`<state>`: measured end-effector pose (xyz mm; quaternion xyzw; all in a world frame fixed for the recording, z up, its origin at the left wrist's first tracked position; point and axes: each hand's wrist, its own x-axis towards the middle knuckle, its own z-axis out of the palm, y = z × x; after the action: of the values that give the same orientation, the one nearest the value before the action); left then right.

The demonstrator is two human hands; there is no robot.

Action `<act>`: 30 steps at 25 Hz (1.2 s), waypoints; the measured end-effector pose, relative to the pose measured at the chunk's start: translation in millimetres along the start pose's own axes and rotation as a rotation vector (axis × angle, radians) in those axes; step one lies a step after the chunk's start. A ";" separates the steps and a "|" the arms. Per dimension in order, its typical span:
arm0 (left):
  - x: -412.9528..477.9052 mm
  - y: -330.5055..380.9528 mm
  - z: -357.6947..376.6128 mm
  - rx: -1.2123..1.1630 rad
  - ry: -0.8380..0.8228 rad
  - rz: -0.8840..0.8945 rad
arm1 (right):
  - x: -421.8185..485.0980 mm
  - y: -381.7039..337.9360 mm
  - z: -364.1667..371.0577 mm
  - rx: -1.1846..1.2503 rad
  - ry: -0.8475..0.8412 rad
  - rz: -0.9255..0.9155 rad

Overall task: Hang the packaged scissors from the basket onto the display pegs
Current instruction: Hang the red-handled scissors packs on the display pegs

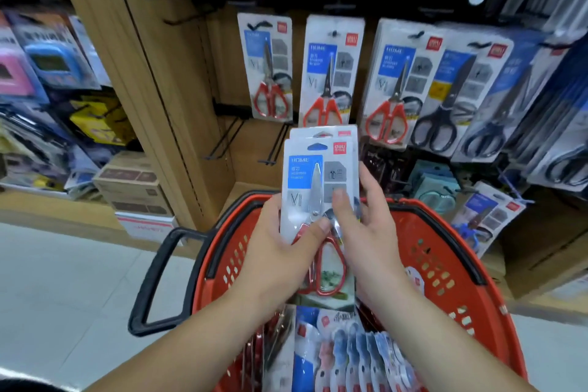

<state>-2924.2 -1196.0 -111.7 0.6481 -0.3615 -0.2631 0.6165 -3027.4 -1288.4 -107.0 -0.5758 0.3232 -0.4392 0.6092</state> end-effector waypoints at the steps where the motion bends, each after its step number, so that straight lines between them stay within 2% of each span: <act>1: 3.6 8.1 -0.7 -0.052 0.045 -0.030 | 1.7 -6.6 7.0 0.011 0.009 -0.008; 5: 27.7 39.9 -23.6 -0.214 0.112 -0.166 | 10.1 -34.4 23.8 -0.031 0.058 -0.042; 10: 56.3 50.7 -52.4 -0.335 0.022 -0.164 | 27.3 -49.7 29.0 -0.097 0.085 -0.048; 14: 74.9 45.6 -64.7 -0.249 0.092 -0.158 | 40.2 -40.6 27.6 -0.114 0.108 -0.071; 19: 78.6 45.8 -55.2 -0.199 0.052 -0.142 | 40.8 -32.9 18.0 -0.152 0.191 -0.100; 25: 73.7 52.1 -31.3 -0.102 0.015 -0.094 | 50.1 -57.9 -17.9 -0.271 0.288 -0.248; 30: 82.5 54.8 -19.2 -0.081 0.000 -0.082 | 75.6 -77.5 -34.1 -0.306 0.277 -0.236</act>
<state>-2867.4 -1248.5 -46.9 0.6371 -0.3235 -0.3025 0.6308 -3040.0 -1367.5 -26.5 -0.6295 0.3970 -0.5280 0.4092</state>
